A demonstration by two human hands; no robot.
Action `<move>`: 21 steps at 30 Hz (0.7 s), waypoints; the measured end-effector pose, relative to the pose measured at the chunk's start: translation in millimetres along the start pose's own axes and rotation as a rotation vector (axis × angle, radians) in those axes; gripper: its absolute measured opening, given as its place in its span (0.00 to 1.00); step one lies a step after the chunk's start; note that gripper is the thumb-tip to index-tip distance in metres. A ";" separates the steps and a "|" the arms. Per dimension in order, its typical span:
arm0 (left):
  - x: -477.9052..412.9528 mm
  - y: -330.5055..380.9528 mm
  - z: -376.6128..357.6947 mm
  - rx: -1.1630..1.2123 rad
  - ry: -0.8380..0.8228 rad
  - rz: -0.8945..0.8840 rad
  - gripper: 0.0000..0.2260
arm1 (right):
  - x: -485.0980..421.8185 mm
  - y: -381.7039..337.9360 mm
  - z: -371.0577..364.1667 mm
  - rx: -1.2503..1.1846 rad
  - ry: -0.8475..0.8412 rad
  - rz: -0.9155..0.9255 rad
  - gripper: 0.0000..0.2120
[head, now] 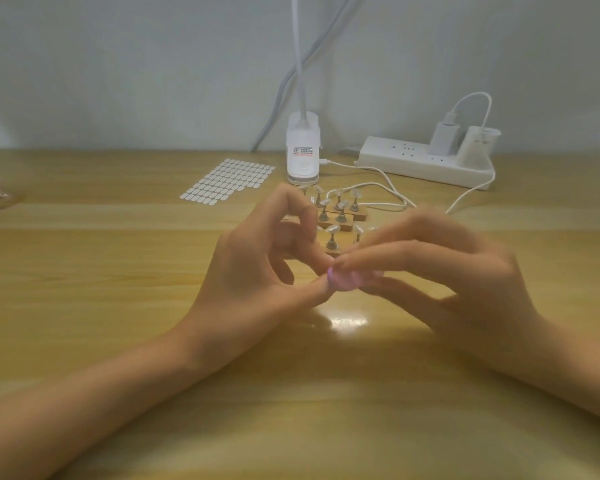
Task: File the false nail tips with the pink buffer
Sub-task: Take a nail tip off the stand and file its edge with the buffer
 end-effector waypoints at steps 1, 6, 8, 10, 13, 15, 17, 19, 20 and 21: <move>0.3 0.3 -0.3 -0.009 0.001 0.008 0.18 | -0.1 2.5 0.6 0.006 -0.004 -0.023 0.10; 1.0 1.3 -0.5 -0.021 0.002 0.011 0.18 | 2.0 2.3 5.2 -0.016 0.025 -0.044 0.10; 0.3 1.4 0.1 -0.026 0.001 0.012 0.18 | 1.7 1.1 0.6 -0.009 -0.021 -0.027 0.09; 0.6 1.0 0.0 -0.021 0.013 0.027 0.18 | 1.3 7.2 5.2 0.004 0.010 -0.090 0.09; 1.3 1.6 -1.5 -0.017 0.004 0.020 0.18 | 2.7 3.1 6.4 -0.017 0.041 -0.072 0.09; 1.0 0.7 -0.3 -0.017 0.007 0.016 0.18 | 2.4 0.2 0.9 -0.016 -0.008 -0.029 0.09; 0.8 0.8 -0.3 -0.015 0.009 0.026 0.17 | 2.3 4.4 3.4 -0.002 -0.001 -0.078 0.09; 0.9 1.5 -1.3 -0.018 0.000 0.028 0.17 | 2.9 6.1 7.3 0.007 0.037 -0.106 0.09; 0.7 1.9 -1.8 -0.029 -0.006 0.023 0.18 | 3.0 3.8 6.4 0.011 0.030 -0.086 0.08; 0.7 2.0 -1.9 -0.040 -0.009 0.019 0.18 | 2.6 1.8 3.8 0.016 0.007 -0.060 0.08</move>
Point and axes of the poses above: each hand's wrist, its own x-axis away from the middle knuckle, its own z-axis out of the back of the hand, y = z × x, the point moved 2 cm from there along -x, towards the middle knuckle, and after that the axes turned 15 degrees about -y, right-handed, at the moved point
